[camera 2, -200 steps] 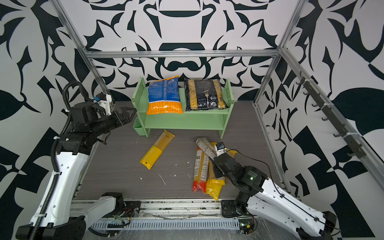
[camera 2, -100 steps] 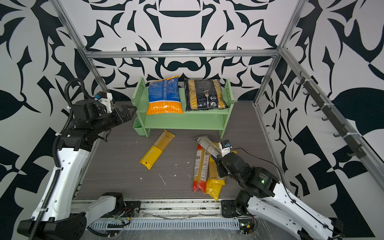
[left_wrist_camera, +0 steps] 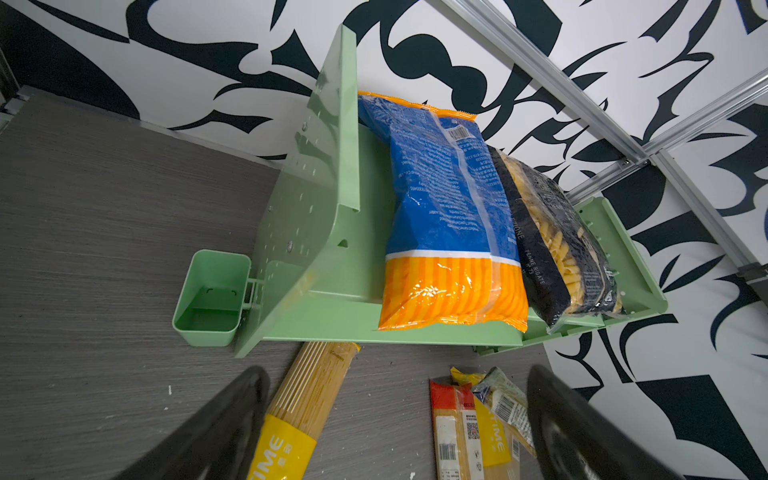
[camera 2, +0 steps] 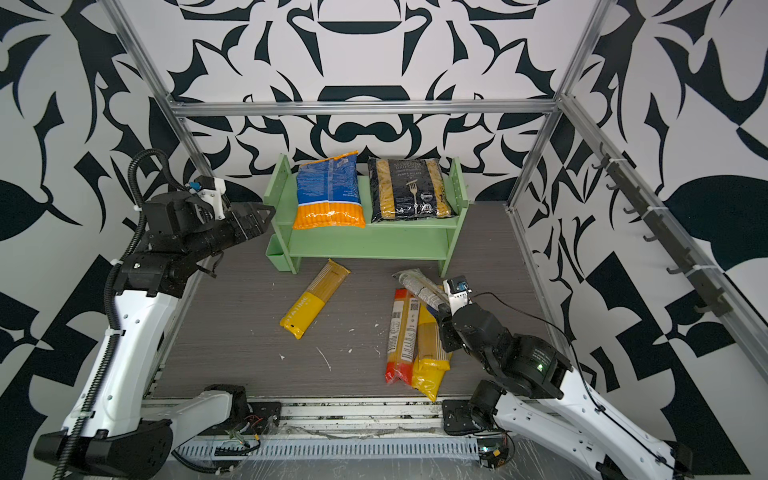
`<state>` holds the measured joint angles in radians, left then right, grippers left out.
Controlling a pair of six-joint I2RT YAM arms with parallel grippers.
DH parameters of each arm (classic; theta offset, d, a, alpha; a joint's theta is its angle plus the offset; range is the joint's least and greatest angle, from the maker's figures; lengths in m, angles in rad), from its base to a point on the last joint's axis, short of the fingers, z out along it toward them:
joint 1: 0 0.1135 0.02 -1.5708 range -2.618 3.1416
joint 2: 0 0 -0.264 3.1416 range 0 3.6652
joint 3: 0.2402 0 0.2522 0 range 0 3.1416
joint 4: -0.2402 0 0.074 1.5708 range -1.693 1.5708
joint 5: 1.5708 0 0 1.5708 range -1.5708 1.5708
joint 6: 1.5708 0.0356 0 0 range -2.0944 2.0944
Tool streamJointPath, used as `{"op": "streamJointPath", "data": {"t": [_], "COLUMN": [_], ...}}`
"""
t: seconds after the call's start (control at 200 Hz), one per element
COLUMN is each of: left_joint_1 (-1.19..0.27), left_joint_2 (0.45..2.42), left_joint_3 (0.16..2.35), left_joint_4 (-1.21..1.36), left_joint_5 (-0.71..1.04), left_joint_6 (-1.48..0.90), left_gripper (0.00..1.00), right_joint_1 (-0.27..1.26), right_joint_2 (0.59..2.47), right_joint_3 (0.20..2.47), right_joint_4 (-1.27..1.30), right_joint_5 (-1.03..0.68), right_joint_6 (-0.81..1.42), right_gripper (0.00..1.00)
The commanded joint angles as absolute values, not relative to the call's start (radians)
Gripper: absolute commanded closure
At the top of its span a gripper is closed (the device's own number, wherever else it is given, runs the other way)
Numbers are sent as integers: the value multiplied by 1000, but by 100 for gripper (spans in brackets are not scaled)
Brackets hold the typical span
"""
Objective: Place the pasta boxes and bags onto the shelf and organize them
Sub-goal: 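Carry the spaghetti pack toward the shelf's lower level with the right gripper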
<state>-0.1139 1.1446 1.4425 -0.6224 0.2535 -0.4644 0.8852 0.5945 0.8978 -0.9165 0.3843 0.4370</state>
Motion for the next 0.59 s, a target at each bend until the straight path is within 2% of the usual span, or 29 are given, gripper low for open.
{"op": "streamJointPath", "data": {"t": [0.0, 0.59], "left_joint_1": [-121, -127], "left_joint_2": [1155, 1210], "left_joint_3": [1484, 1570], "left_joint_4": [-633, -676], "left_joint_5": [243, 242], "left_joint_6": [-440, -379], "left_gripper": [1, 1], "right_joint_1": [889, 889], "right_joint_2": [578, 616], "right_joint_3": [988, 1012], "right_joint_4": [-731, -640], "right_joint_5": [478, 537], "right_joint_6": [413, 368], "right_gripper": [100, 100]}}
